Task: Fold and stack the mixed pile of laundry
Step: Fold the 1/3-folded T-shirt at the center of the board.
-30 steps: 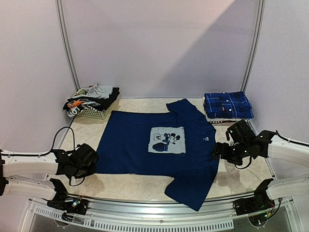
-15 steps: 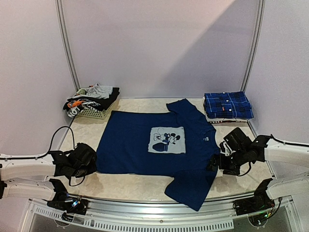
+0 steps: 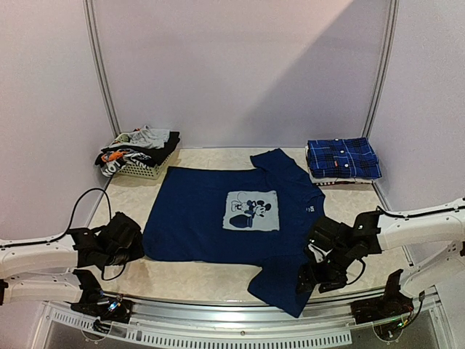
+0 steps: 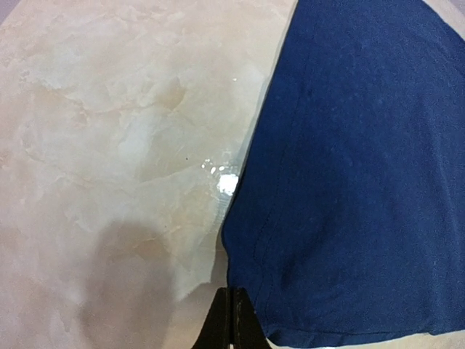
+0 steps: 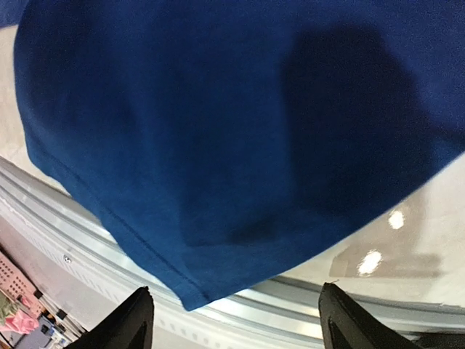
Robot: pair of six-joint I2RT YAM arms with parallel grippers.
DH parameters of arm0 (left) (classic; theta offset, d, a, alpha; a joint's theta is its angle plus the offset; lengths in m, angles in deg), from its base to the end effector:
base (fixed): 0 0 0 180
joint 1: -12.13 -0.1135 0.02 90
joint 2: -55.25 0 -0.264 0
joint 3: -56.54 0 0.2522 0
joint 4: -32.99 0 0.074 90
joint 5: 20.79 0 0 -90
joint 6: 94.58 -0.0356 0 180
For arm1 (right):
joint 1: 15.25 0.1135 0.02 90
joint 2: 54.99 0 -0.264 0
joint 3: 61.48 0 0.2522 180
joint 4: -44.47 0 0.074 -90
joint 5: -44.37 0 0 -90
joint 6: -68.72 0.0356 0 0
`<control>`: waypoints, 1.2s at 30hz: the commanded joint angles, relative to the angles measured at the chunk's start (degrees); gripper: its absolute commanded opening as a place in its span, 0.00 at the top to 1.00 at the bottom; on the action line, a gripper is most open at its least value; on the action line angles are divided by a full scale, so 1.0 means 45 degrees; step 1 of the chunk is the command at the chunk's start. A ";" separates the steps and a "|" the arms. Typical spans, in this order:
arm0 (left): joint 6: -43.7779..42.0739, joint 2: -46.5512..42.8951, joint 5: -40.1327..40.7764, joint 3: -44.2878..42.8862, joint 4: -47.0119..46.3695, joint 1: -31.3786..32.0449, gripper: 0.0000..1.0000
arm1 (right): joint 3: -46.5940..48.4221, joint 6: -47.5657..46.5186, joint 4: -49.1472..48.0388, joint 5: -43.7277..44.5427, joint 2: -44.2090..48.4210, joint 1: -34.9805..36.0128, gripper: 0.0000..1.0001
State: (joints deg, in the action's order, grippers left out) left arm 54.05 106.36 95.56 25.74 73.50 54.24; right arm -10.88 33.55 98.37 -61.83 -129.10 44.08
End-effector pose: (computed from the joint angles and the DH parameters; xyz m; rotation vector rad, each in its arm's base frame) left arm 0.1162 -0.0838 0.1390 -0.5036 2.4217 -0.1263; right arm 0.0948 0.1793 0.1612 0.1638 -2.9771 -0.5067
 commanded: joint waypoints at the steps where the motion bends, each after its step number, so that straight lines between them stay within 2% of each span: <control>1: -0.0440 -0.0400 0.0199 0.0354 0.0165 0.0111 1.00 | 0.1045 0.0829 0.0574 0.0347 -0.0992 0.0963 0.24; 6: -0.0572 -0.0727 0.0077 0.0576 0.0091 0.0115 1.00 | 0.1715 0.1195 0.0746 0.0815 -0.2503 0.1676 0.40; 10: -0.0674 -0.1005 0.0041 0.0632 0.0194 0.0115 1.00 | 0.2190 0.1413 0.1386 0.1227 -0.3152 0.2120 0.46; 22: -0.0666 -0.1306 0.0063 0.0759 0.0227 0.0115 1.00 | 0.2302 0.1662 0.1701 0.2042 -0.3730 0.2417 0.70; 26: -0.0646 -0.1288 0.0082 0.0759 0.0225 0.0115 1.00 | 0.2321 0.1696 0.1701 0.2637 -0.3796 0.2434 0.74; 36: -0.0781 -0.1032 0.0080 0.0634 0.0095 0.0115 1.00 | 0.2783 0.1481 0.1372 0.4231 -0.3688 0.2440 1.00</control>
State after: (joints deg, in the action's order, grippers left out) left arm 51.51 101.03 95.54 28.52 73.69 54.28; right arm -0.68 40.94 106.30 -50.84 -145.07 55.09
